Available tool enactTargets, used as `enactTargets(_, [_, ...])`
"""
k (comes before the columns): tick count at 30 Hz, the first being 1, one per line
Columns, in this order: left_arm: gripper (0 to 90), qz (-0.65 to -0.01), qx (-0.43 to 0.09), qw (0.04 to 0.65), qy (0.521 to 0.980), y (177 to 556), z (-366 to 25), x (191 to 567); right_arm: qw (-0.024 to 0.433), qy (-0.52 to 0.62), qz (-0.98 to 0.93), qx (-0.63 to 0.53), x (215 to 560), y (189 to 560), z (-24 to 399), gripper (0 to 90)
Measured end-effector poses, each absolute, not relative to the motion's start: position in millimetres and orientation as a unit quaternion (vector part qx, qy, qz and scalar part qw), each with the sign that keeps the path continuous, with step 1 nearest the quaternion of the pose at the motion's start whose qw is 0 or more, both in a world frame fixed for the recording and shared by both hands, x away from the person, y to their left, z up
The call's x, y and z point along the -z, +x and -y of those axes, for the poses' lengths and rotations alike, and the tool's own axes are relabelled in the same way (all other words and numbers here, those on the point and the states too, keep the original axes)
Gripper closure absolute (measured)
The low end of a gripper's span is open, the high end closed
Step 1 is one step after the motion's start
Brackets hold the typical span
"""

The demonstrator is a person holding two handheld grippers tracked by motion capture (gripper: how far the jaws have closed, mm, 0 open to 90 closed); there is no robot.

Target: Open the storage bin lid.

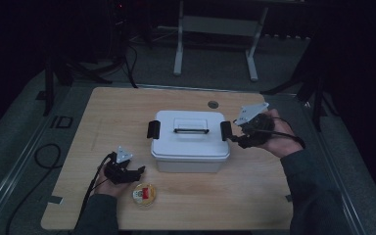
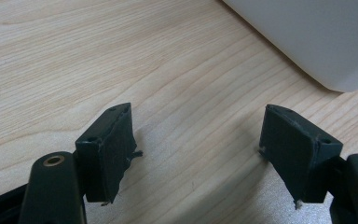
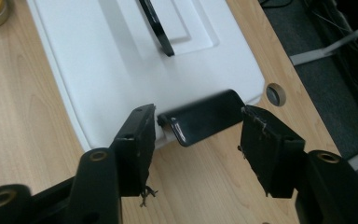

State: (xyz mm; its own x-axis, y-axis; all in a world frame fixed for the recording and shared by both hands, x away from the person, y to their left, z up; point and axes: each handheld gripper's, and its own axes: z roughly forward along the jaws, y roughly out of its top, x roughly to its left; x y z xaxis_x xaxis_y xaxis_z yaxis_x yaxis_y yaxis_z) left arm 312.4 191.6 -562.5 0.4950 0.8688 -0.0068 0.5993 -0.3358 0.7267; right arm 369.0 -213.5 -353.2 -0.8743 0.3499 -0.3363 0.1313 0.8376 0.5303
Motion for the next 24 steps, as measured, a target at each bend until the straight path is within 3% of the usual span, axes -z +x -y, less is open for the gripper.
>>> enactTargets(24, [26.2, -0.461, -0.195, 0.344, 0.795, 312.7, -191.9, 562.5, 0.195, 0.098, -0.946, -0.24, 340.2, 383.8, 190.9, 50.2])
